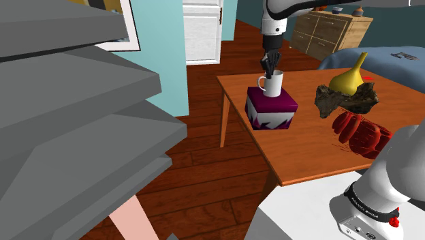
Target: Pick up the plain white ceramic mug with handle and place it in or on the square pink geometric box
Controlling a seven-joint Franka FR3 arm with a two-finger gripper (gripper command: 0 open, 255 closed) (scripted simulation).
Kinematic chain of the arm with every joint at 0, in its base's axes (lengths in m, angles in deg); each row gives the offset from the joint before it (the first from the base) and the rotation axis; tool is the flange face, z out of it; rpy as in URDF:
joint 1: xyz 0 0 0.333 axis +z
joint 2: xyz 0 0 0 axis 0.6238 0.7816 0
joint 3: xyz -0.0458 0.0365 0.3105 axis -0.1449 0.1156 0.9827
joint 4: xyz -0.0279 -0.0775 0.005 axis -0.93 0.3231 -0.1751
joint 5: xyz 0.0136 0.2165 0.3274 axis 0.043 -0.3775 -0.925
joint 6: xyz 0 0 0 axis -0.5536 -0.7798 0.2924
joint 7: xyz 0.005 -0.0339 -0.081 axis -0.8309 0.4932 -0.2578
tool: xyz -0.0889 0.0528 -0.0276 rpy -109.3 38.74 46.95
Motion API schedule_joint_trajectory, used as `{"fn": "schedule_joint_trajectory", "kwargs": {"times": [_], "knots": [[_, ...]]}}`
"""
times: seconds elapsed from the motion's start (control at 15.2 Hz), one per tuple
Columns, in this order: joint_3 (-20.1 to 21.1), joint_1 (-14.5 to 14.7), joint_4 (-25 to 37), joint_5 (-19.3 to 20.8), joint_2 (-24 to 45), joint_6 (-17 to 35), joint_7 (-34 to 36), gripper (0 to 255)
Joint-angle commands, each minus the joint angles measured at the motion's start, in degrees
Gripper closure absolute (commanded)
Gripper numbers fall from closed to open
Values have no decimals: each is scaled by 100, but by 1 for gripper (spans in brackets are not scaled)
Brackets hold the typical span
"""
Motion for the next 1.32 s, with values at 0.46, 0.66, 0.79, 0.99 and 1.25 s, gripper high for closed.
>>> {"fn": "schedule_joint_trajectory", "kwargs": {"times": [0.46,0.66,0.79,0.99,1.25], "knots": [[-1,-1,-60,2,-10,54,2,0],[-1,-1,-60,2,-10,54,2,0],[-1,-1,-60,2,-10,54,2,0],[6,7,685,-25,139,-544,-22,0],[7,8,897,-34,191,-705,-30,0]]}}
